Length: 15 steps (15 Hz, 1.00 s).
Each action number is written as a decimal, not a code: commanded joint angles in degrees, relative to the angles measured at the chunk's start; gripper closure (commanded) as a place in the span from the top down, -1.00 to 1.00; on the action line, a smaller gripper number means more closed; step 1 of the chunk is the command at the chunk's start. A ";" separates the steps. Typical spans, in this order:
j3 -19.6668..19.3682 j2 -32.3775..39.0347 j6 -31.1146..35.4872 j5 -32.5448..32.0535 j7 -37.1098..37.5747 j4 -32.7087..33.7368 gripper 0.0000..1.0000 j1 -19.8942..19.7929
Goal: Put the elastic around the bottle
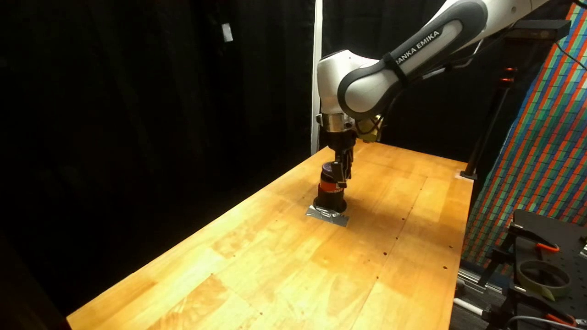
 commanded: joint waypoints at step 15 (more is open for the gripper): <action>-42.52 -17.10 71.21 -44.69 44.10 -45.00 -0.66 27.30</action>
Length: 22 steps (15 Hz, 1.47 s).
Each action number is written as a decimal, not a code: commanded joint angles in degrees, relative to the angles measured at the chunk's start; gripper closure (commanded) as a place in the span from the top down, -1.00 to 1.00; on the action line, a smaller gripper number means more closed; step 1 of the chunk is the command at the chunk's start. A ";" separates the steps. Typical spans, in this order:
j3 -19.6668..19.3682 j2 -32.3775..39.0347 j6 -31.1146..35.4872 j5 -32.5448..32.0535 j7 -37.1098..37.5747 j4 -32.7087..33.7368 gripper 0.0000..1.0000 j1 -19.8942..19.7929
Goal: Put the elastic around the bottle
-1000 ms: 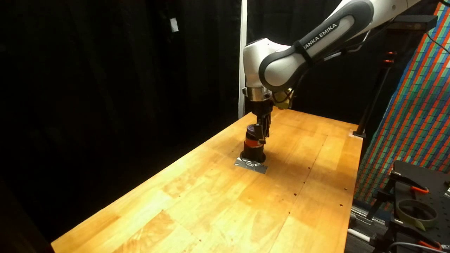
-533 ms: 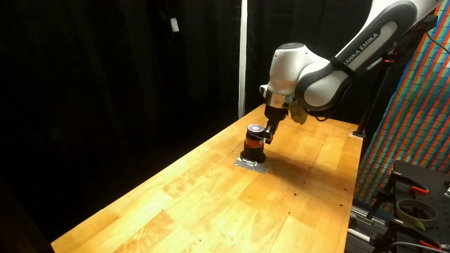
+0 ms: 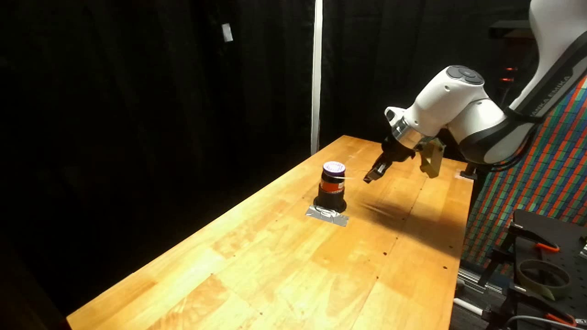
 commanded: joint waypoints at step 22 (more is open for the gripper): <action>21.12 13.15 56.36 49.54 -43.84 -6.22 -0.80 -10.29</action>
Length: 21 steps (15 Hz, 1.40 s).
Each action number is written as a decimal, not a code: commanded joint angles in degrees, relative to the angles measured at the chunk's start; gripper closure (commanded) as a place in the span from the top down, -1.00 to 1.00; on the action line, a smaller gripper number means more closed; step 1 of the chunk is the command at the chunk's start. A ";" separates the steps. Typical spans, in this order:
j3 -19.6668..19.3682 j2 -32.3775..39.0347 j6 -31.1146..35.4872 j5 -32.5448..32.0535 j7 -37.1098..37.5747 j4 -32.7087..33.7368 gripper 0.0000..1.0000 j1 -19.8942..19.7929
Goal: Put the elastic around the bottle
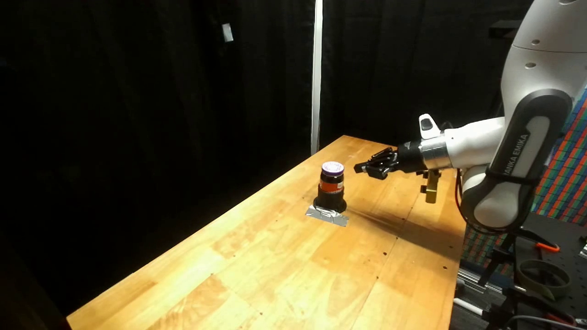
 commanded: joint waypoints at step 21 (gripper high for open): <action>-17.75 -22.52 -40.63 78.45 -72.51 -2.88 0.98 28.05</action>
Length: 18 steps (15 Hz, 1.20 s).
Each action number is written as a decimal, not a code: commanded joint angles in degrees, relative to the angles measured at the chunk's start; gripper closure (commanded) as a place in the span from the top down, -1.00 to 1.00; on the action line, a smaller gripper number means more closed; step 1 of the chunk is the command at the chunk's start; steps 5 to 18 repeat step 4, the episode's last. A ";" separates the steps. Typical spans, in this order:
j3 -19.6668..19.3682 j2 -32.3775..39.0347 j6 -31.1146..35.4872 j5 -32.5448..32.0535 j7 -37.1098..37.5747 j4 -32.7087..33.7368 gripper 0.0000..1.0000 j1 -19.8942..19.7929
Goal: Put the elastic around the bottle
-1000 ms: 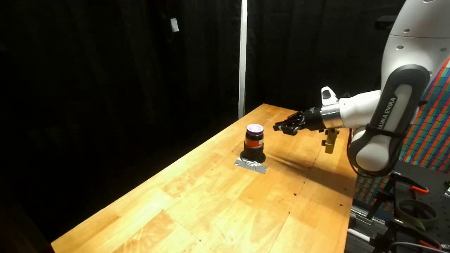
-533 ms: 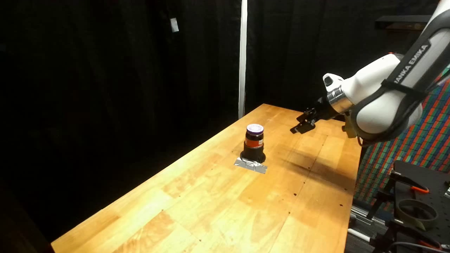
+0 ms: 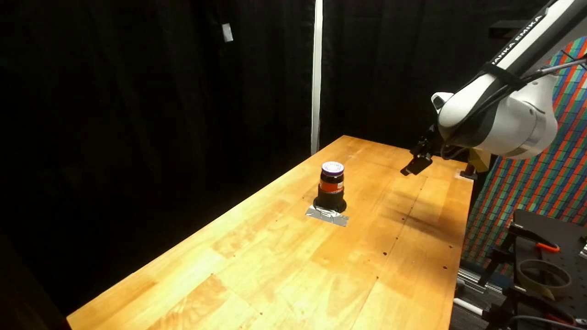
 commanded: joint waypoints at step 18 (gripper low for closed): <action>-0.99 0.06 1.06 14.72 -11.43 1.06 1.00 5.01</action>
